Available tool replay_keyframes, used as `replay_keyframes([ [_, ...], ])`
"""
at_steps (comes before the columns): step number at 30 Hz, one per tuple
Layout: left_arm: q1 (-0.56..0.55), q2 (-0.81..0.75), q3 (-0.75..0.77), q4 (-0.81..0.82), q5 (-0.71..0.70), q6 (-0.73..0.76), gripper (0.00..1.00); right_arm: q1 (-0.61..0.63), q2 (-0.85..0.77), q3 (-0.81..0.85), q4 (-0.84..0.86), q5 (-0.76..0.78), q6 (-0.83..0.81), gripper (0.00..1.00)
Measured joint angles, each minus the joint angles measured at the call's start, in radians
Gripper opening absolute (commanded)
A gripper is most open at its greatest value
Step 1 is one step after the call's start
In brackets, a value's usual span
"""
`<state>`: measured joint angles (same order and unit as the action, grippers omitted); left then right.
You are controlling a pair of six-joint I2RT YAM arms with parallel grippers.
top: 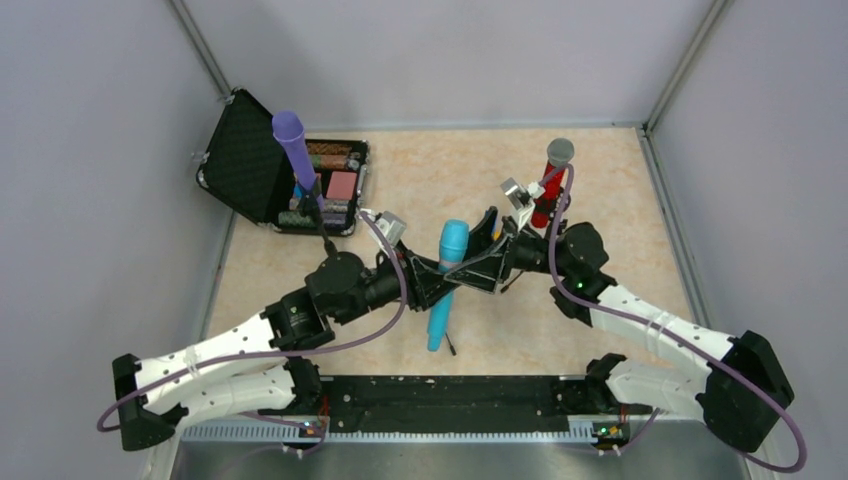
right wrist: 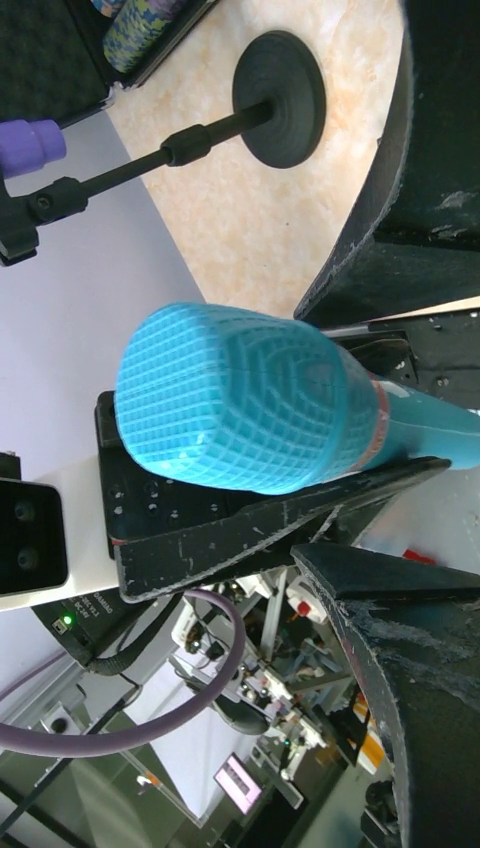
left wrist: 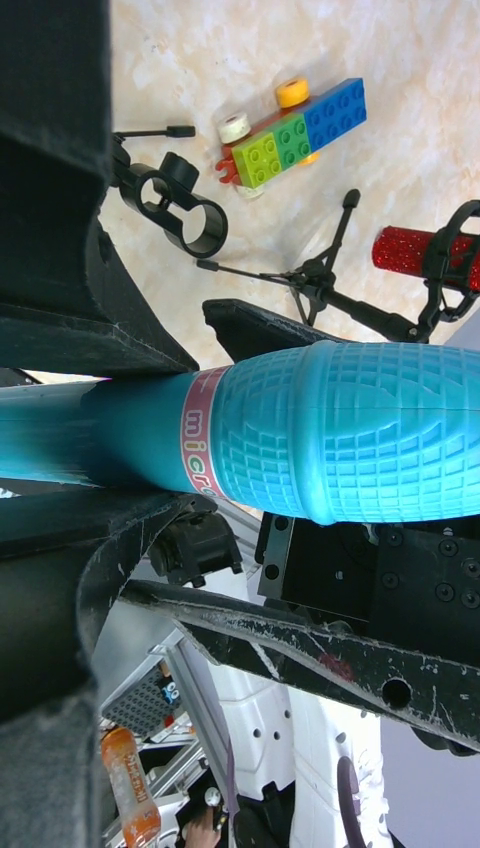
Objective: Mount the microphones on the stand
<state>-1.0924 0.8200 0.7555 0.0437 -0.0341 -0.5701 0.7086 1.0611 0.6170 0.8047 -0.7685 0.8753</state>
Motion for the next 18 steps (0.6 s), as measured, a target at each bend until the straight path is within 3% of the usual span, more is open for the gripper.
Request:
replay_keyframes([
  [10,0.002,0.019,0.0,0.018,0.046,-0.009,0.0,0.016,0.027,0.0,0.102,0.049,0.035,0.62],
  [13,0.003,0.021,0.0,0.029,0.055,-0.011,0.0,0.016,0.038,-0.001,0.133,0.062,0.05,0.46],
  [18,0.005,0.02,0.0,0.05,0.064,-0.024,0.0,0.016,0.056,-0.001,0.173,0.076,0.069,0.11],
])
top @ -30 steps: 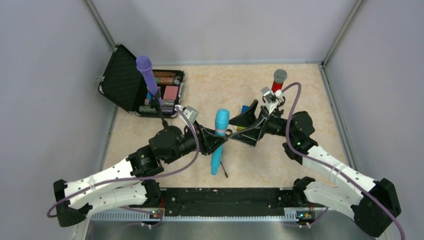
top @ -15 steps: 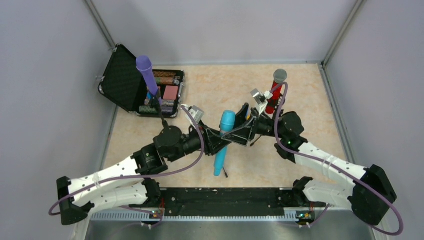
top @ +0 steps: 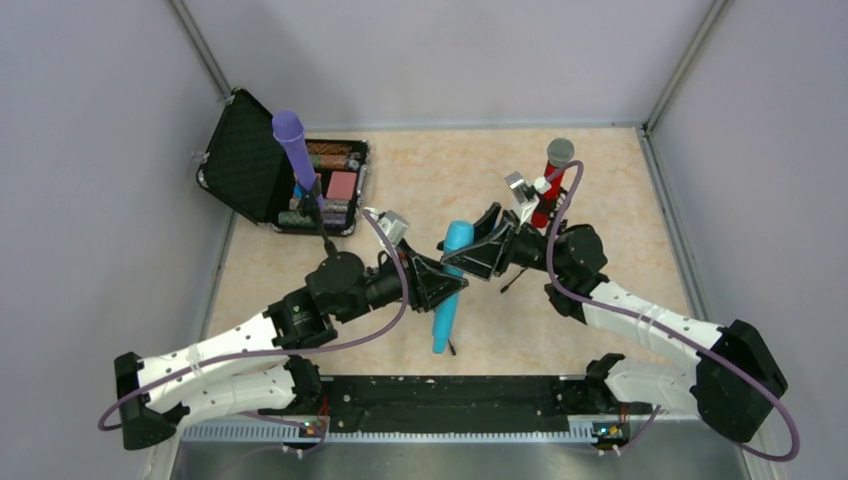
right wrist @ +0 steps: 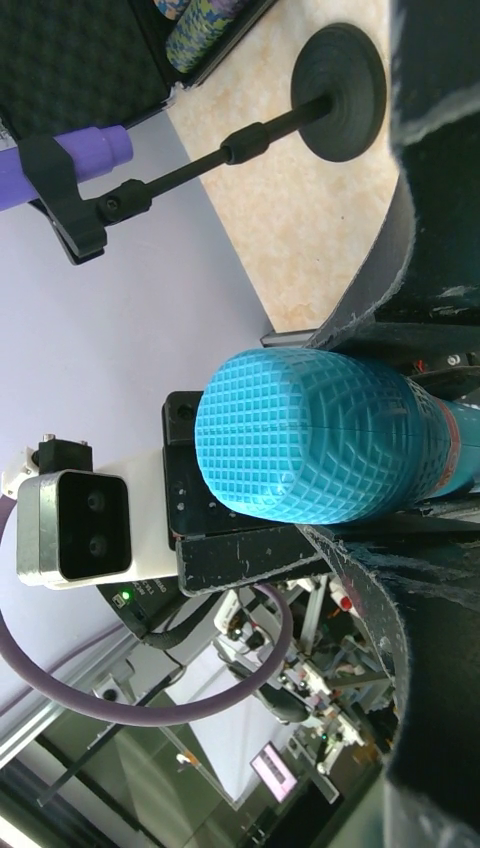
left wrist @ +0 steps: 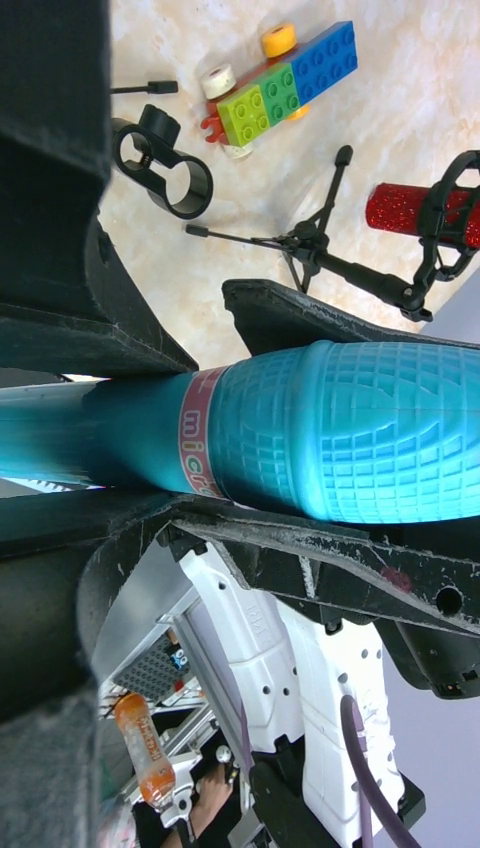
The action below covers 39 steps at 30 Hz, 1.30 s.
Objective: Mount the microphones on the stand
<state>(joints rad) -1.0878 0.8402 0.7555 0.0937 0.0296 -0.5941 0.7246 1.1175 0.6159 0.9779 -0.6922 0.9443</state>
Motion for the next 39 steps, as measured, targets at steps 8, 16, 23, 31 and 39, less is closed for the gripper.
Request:
replay_keyframes([
  [8,0.0,-0.002,-0.002,0.001,-0.01,-0.006,0.68,0.001,-0.001,0.0,-0.006,0.013,-0.025,0.0],
  [16,0.001,-0.016,-0.005,-0.049,-0.111,-0.023,0.78,0.002,-0.108,-0.001,-0.195,0.126,-0.201,0.0],
  [23,0.001,-0.034,-0.004,-0.213,-0.286,-0.039,0.8,0.002,-0.222,-0.001,-0.395,0.298,-0.409,0.0],
  [31,0.001,-0.098,-0.012,-0.357,-0.405,-0.053,0.81,0.002,-0.332,0.001,-0.453,0.408,-0.535,0.0],
  [39,0.001,-0.144,-0.017,-0.418,-0.478,-0.057,0.81,0.002,-0.351,0.053,-0.521,0.453,-0.625,0.0],
])
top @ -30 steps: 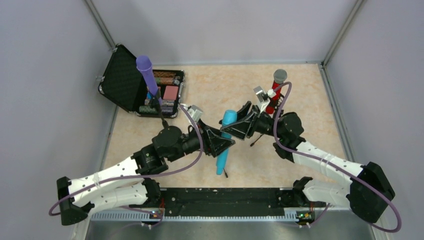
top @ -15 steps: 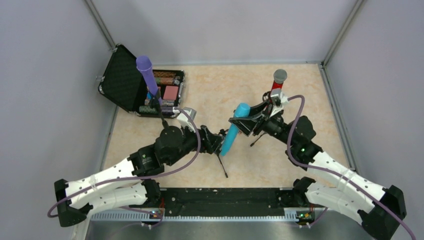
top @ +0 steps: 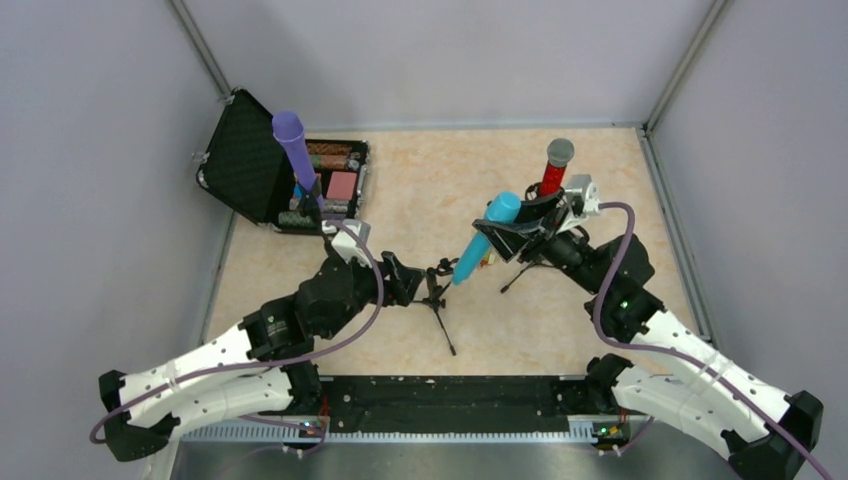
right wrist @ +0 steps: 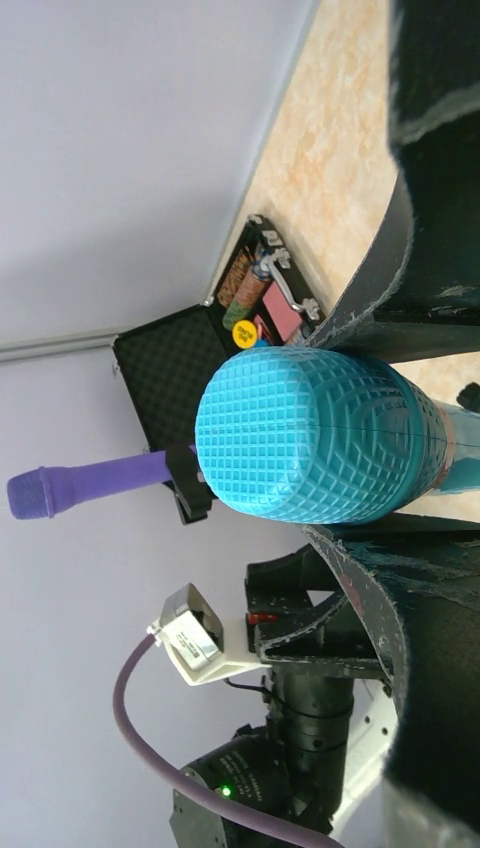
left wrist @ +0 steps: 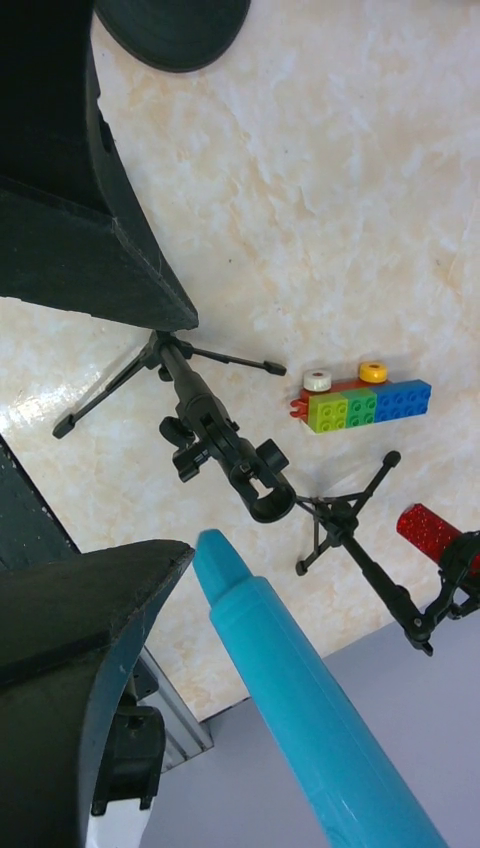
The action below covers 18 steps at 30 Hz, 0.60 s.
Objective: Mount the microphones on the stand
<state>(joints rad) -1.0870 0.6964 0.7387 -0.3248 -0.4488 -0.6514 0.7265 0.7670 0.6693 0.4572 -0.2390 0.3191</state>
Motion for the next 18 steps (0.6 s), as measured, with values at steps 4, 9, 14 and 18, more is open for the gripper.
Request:
replay_keyframes([
  [4,0.0,0.003,-0.005,-0.01,-0.018,0.0,0.81,0.0,0.008,0.036,-0.017,0.016,-0.033,0.0],
  [9,0.0,0.053,-0.009,-0.02,-0.021,0.003,0.81,0.0,0.052,0.106,-0.038,0.033,-0.071,0.0],
  [14,0.0,0.119,-0.012,-0.021,-0.011,0.003,0.81,0.0,0.101,0.132,-0.043,0.035,-0.099,0.0],
  [18,0.0,0.15,-0.012,-0.021,-0.003,0.003,0.81,0.0,0.123,0.132,-0.07,0.046,-0.119,0.0],
])
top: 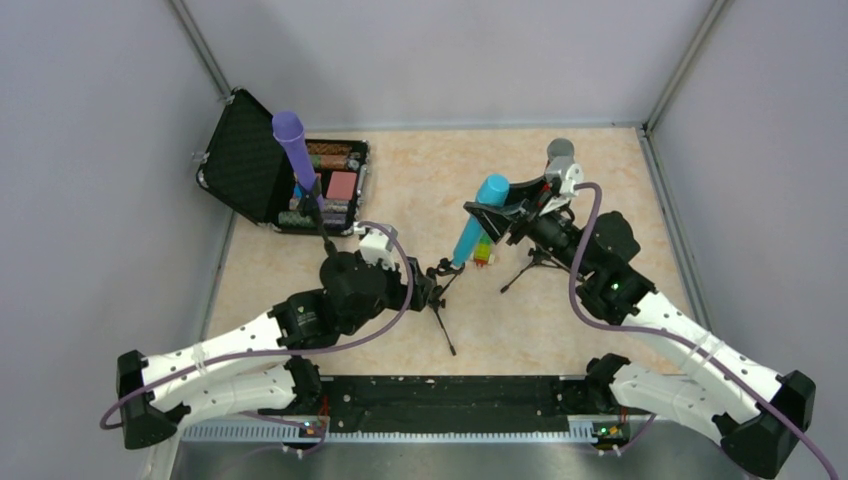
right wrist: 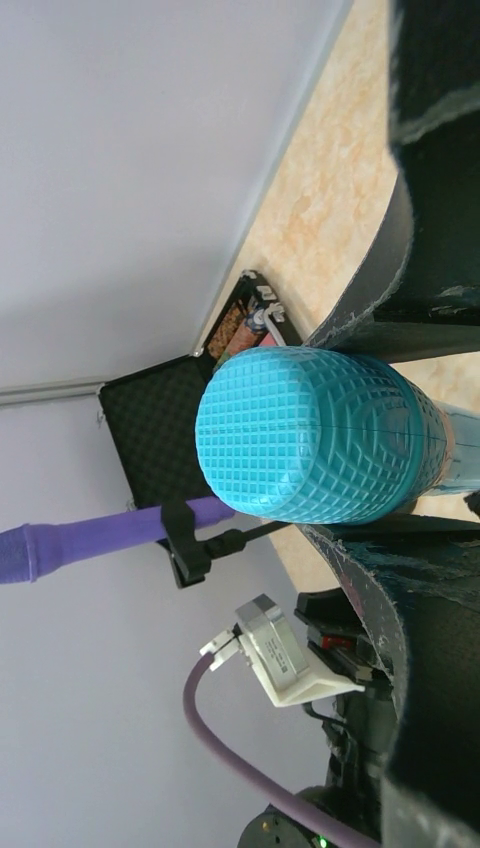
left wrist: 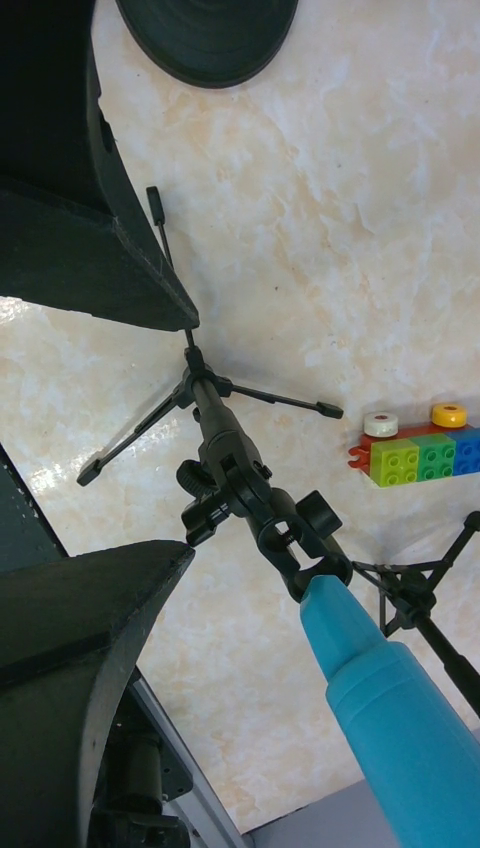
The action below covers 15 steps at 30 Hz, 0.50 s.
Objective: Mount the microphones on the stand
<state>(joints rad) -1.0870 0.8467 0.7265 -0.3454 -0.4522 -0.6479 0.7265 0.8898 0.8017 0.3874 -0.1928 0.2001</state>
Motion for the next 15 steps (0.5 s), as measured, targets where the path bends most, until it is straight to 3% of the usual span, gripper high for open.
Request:
replay_keyframes([
  [15,0.0,0.0,-0.005,0.001,0.002,-0.001,0.81,0.0,0.009,-0.004,-0.027,0.026,-0.023,0.0],
])
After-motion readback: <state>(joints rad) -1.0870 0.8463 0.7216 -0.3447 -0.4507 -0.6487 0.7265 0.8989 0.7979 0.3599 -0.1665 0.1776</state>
